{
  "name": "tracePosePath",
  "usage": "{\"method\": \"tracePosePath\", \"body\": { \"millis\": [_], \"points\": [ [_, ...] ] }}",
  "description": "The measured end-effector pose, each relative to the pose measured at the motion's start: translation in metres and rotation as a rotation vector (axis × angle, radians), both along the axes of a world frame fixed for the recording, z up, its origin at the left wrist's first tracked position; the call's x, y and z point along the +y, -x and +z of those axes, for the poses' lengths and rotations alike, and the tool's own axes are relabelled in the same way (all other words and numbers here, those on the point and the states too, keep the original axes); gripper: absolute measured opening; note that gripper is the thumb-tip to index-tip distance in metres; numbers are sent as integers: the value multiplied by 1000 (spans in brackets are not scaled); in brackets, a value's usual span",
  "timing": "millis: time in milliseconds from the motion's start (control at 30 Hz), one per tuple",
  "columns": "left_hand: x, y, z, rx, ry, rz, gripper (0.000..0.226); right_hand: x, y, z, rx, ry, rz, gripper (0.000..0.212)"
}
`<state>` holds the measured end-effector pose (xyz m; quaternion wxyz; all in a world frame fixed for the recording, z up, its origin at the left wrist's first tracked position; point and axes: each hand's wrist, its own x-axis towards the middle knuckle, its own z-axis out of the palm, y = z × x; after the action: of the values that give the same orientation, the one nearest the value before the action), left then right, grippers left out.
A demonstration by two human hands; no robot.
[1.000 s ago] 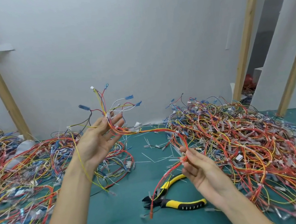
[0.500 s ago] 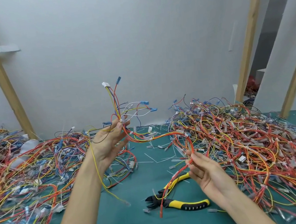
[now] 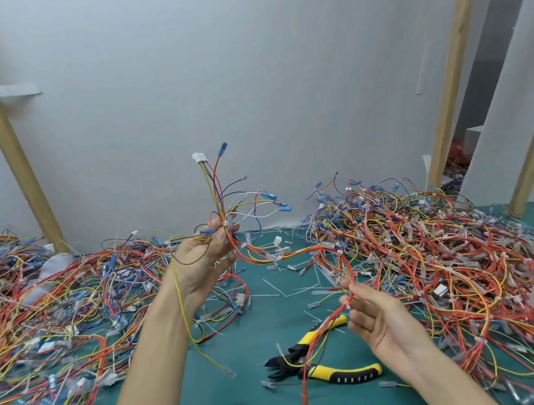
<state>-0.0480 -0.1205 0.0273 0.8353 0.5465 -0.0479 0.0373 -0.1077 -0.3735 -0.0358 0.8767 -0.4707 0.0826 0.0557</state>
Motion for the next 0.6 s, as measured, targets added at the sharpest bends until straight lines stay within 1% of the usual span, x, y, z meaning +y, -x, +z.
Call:
{"method": "tracePosePath", "body": {
  "millis": [67,100,167,300,367,433,467,500,567,600],
  "points": [
    [0,0,-1,-1,1,-6,21,-2,0,0,-15,62,-9,23],
    [0,0,-1,-5,2,-13,21,-3,0,-1,-34,127,-15,20],
    [-1,0,-1,-14,-5,-36,22,-4,1,-1,-88,304,-24,16],
    [-3,2,2,-35,-48,-57,25,-1,3,1,-178,607,-24,21],
    [-3,3,4,-45,-47,-47,24,0,2,1,-227,874,-42,25],
    [-2,4,5,-40,-38,-8,22,-2,2,-1,-270,1217,-75,36],
    [-1,3,6,-34,-40,14,22,-3,2,-1,-290,1360,-121,44],
    [-1,3,7,-30,-52,36,23,-4,3,1,-325,1459,-196,48],
    [-1,3,7,-38,-101,73,24,-4,5,11,-463,1530,-380,48],
    [-2,3,7,-51,-133,85,22,-1,5,18,-550,1507,-428,43]
  ]
}}
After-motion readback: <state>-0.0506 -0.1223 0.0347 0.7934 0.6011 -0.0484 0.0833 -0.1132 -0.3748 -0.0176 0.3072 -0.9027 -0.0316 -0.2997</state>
